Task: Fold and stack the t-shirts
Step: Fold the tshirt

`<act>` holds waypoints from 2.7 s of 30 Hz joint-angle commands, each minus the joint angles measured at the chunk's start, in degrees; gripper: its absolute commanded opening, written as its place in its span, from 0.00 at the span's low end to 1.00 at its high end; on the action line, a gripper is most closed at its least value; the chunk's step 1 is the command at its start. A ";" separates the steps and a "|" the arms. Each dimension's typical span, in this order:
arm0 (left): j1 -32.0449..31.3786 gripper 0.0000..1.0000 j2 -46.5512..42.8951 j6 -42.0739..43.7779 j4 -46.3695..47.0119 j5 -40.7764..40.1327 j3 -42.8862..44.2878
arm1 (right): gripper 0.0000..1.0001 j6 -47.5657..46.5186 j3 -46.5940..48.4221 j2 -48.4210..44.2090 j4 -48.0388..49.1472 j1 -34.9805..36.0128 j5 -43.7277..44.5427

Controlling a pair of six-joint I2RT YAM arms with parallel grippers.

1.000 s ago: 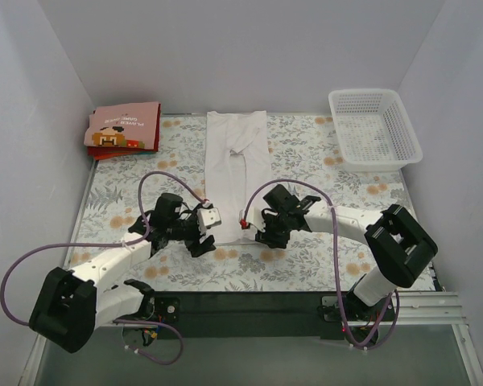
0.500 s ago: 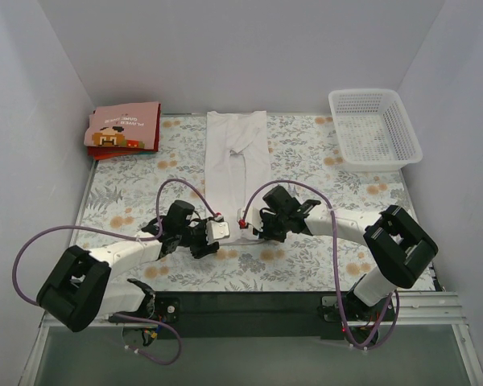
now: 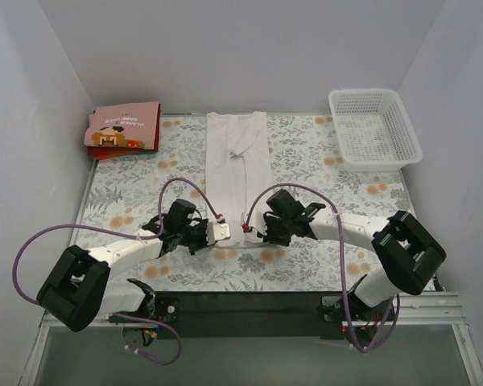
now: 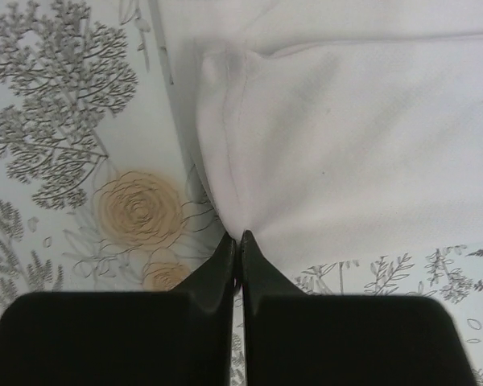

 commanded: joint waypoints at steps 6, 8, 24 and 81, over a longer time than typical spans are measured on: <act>-0.38 0.00 -9.17 -4.18 -14.14 4.25 4.51 | 0.01 3.99 -0.75 -9.35 -8.98 3.21 -1.49; -0.29 0.00 -9.72 -5.41 -16.15 5.39 6.35 | 0.01 3.73 -0.04 -10.14 -9.34 3.12 -0.78; 11.93 0.00 6.88 -1.64 -12.30 9.61 24.81 | 0.01 -7.52 17.87 -0.31 -12.68 -6.81 -0.08; 15.89 0.45 16.73 1.26 1.68 8.38 21.48 | 0.43 -5.51 31.18 14.38 -13.65 -13.59 -8.08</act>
